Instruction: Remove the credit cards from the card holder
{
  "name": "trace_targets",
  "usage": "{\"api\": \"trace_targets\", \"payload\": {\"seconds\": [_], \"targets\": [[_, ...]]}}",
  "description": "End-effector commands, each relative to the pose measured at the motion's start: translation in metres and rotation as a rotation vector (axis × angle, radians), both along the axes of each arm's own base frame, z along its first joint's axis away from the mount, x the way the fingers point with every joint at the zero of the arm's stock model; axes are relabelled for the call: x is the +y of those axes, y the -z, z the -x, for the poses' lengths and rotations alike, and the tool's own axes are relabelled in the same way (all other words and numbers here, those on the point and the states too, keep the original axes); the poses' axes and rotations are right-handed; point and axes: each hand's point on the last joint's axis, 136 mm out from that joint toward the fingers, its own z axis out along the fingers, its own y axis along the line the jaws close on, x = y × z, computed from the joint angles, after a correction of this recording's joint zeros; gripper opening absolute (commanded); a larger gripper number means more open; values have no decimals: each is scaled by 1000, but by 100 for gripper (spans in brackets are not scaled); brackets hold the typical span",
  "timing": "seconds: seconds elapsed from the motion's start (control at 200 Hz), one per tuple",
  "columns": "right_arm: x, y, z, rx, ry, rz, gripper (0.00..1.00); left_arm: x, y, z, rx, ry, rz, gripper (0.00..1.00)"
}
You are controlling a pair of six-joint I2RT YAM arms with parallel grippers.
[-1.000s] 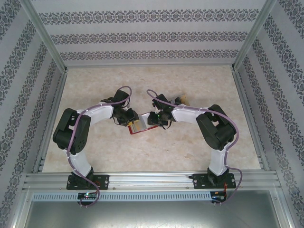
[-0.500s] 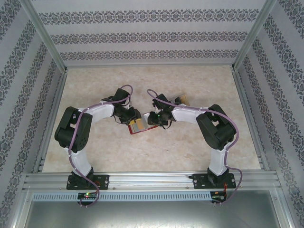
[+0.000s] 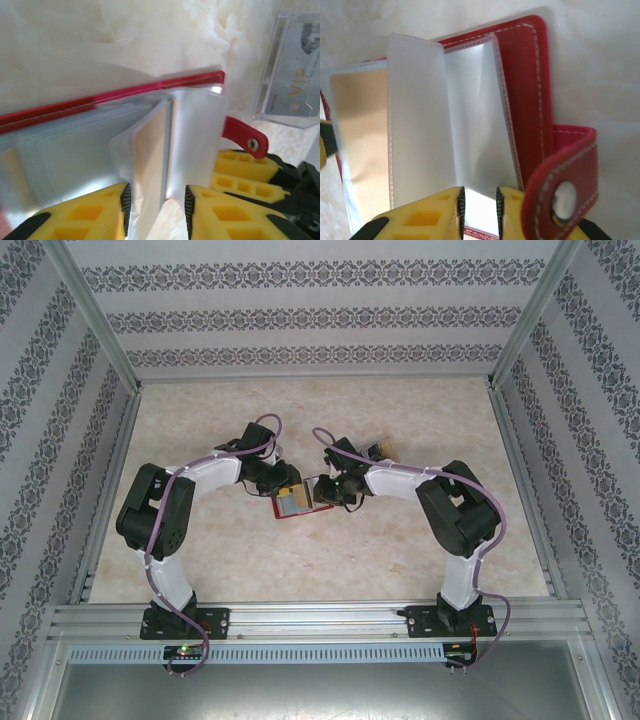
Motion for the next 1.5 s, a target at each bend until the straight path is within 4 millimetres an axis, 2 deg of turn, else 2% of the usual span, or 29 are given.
{"api": "trace_targets", "payload": {"seconds": [0.0, 0.055, 0.22, 0.42, 0.48, 0.624, 0.754, 1.024, 1.494], "targets": [[-14, -16, -4, -36, 47, 5, 28, 19, 12, 9, 34, 5, -145, 35], [-17, -23, -5, -54, 56, -4, 28, 27, 13, 11, 37, 2, -187, 35], [-19, -50, -7, -113, 59, -38, 31, 31, 4, 14, 14, 8, -206, 36], [-10, -86, -5, -217, 7, -66, 33, 22, -15, 9, -41, 17, -147, 34], [-3, -88, -4, -224, -20, -80, 34, 21, -17, 7, -50, 11, -133, 32], [24, -73, -1, -118, -76, -163, 35, 13, -15, 4, -49, -1, -83, 26], [35, -52, -7, -46, -72, -193, 36, 11, -6, 6, -29, -14, -69, 21], [39, -31, -21, 14, -67, -220, 36, 14, 15, 10, 31, -20, -101, 17], [43, -13, -22, 58, -82, -235, 28, 20, 33, 17, 87, -17, -146, 15]]}}
